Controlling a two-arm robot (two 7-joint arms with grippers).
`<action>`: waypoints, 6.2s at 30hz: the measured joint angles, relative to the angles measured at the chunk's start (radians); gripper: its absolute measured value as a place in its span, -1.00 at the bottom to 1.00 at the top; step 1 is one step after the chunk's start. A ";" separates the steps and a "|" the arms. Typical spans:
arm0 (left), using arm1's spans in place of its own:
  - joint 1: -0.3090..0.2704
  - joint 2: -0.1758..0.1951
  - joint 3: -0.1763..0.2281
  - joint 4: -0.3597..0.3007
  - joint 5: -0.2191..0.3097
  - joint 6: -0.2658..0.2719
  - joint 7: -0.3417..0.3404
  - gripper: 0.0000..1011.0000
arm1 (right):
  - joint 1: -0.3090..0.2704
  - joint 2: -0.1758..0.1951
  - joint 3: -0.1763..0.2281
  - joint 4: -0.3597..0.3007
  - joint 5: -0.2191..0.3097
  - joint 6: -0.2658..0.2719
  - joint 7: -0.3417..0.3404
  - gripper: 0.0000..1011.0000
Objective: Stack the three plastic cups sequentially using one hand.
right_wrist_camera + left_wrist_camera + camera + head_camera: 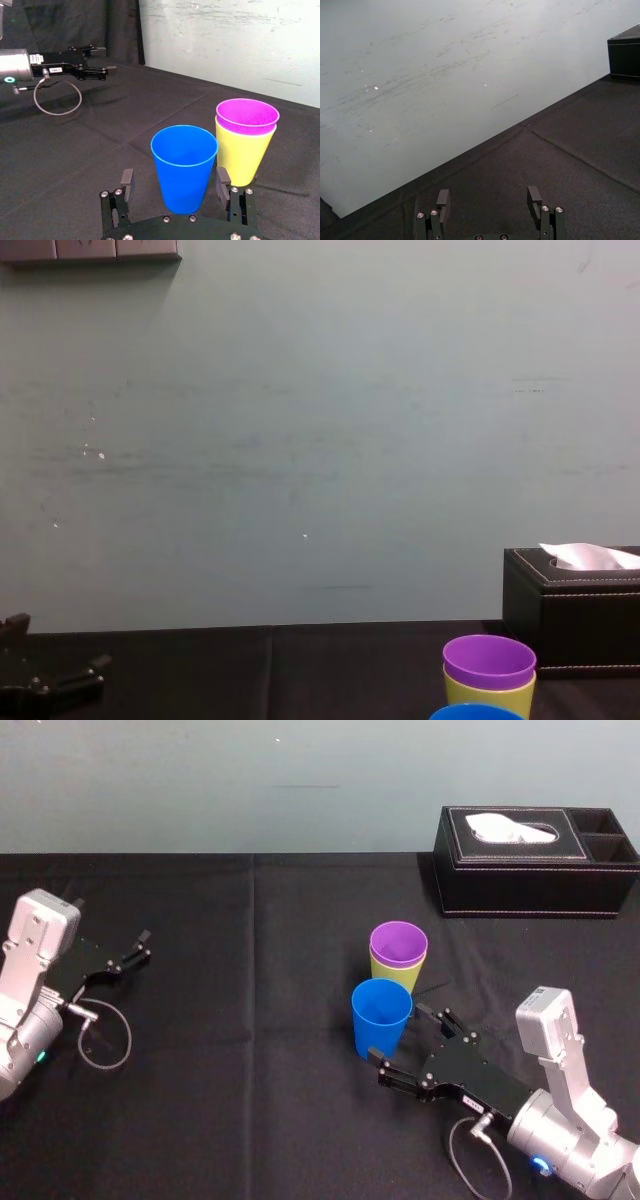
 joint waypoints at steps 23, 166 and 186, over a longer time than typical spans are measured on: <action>0.000 0.000 0.000 0.000 0.000 0.000 0.000 1.00 | 0.058 -0.043 -0.019 0.055 -0.029 0.000 -0.016 0.98; 0.000 0.000 0.000 0.000 0.000 0.000 0.000 1.00 | 0.317 -0.054 -0.044 0.107 -0.004 0.212 -0.071 0.43; 0.000 0.000 0.000 0.000 0.000 0.000 0.000 1.00 | 0.310 -0.057 -0.039 0.108 -0.016 0.202 -0.078 0.49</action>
